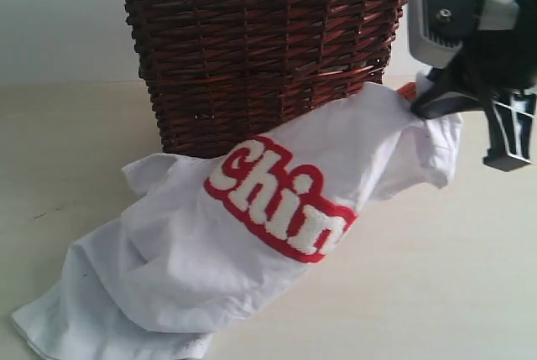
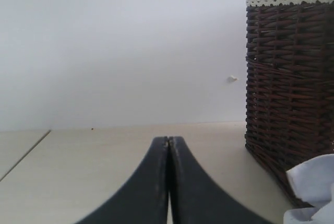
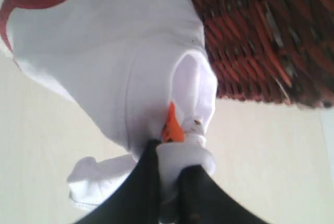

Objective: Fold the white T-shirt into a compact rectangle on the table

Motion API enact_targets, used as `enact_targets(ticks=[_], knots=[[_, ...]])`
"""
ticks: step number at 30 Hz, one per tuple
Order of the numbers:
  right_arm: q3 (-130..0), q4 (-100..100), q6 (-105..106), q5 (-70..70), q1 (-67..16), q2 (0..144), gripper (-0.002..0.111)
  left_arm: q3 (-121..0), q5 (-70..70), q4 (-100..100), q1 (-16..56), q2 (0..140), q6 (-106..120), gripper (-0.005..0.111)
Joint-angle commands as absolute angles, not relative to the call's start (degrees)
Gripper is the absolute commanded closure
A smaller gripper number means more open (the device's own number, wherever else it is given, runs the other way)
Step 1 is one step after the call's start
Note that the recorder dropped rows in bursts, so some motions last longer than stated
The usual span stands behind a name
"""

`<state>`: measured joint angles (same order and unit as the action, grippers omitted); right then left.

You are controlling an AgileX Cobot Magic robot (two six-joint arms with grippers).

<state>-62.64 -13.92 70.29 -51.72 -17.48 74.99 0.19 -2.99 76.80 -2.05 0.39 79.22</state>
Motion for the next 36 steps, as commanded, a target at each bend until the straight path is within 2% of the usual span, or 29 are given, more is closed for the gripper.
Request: enact_targets(ticks=[1,7,15,22,28,30,33,36], knots=[[-58.06,-11.45,70.29,-51.17,-12.8,69.72,0.108,0.0,-3.05,77.23,-2.16,0.0,79.02,0.107],[-52.44,-4.78,70.37,-55.12,-9.12,64.68,0.108,0.0,-3.05,77.23,-2.16,0.0,79.02,0.107],[-45.66,-1.21,69.53,-56.63,-8.71,63.24,0.108,0.0,-3.05,77.23,-2.16,0.0,79.02,0.107],[-42.36,19.23,47.61,-52.17,-8.71,63.24,0.108,0.0,-3.05,77.23,-2.16,0.0,79.02,0.107],[-39.78,22.54,45.87,-50.45,-8.71,63.19,0.107,0.0,-3.05,77.23,-2.16,0.0,79.02,0.107],[-39.11,21.37,45.87,-49.39,-8.71,63.19,0.103,0.0,-3.05,77.23,-2.16,0.0,79.02,0.107],[-38.49,20.89,45.87,-47.88,-8.71,63.19,0.089,0.0,-3.05,77.23,-2.16,0.0,79.02,0.107],[-38.39,20.89,45.47,-46.31,-8.71,63.19,0.067,0.0,-3.05,77.23,-2.16,0.0,79.02,0.107]])
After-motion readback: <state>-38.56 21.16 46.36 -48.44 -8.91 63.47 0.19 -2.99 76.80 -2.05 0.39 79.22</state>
